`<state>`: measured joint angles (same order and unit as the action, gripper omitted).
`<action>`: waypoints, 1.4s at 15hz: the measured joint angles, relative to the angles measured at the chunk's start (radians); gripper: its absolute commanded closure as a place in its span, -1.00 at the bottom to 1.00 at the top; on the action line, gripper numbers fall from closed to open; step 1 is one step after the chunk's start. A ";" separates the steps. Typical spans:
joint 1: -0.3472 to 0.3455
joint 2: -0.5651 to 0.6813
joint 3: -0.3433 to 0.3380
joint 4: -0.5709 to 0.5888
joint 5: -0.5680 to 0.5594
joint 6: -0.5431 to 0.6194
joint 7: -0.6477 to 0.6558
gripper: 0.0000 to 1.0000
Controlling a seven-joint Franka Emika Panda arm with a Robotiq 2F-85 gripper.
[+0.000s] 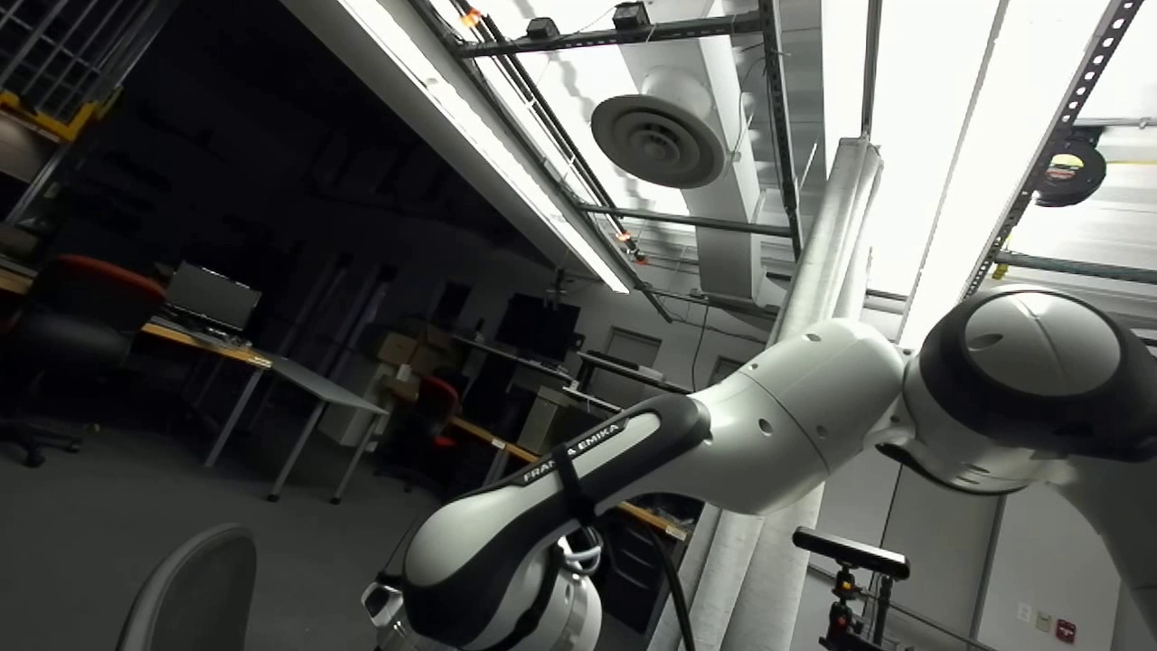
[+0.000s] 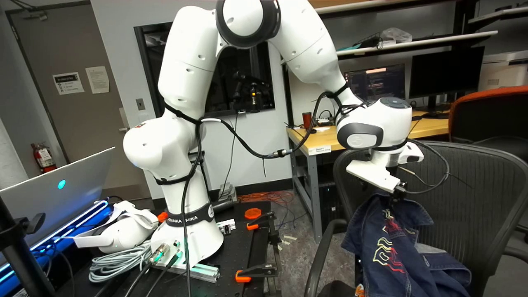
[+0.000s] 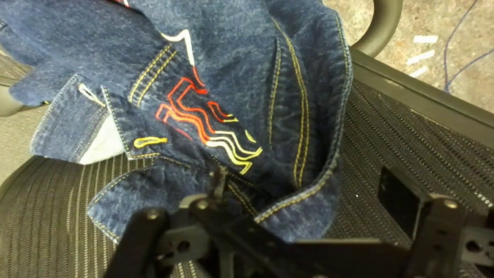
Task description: Hang the denim jacket over the back of the chair
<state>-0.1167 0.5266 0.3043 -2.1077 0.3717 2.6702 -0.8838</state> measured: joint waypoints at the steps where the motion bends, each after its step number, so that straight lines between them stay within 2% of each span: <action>1: 0.000 0.000 0.000 0.001 0.000 0.000 0.000 -0.98; 6: -0.001 0.001 0.000 0.002 -0.007 0.000 0.002 -1.00; 7: -0.001 0.002 0.000 0.002 -0.009 0.000 0.002 -0.95; 8: -0.001 0.003 0.001 0.002 -0.011 0.000 0.001 -0.47; 10: -0.001 0.005 0.005 0.004 -0.014 -0.002 -0.001 -0.38; 18: -0.024 0.029 0.026 0.035 -0.014 -0.076 -0.010 0.89; 19: -0.028 0.032 0.026 0.043 -0.014 -0.086 -0.011 0.98; 21: -0.033 0.037 0.026 0.061 -0.014 -0.102 -0.011 1.00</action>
<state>-0.1498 0.5640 0.3301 -2.0465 0.3582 2.5684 -0.8951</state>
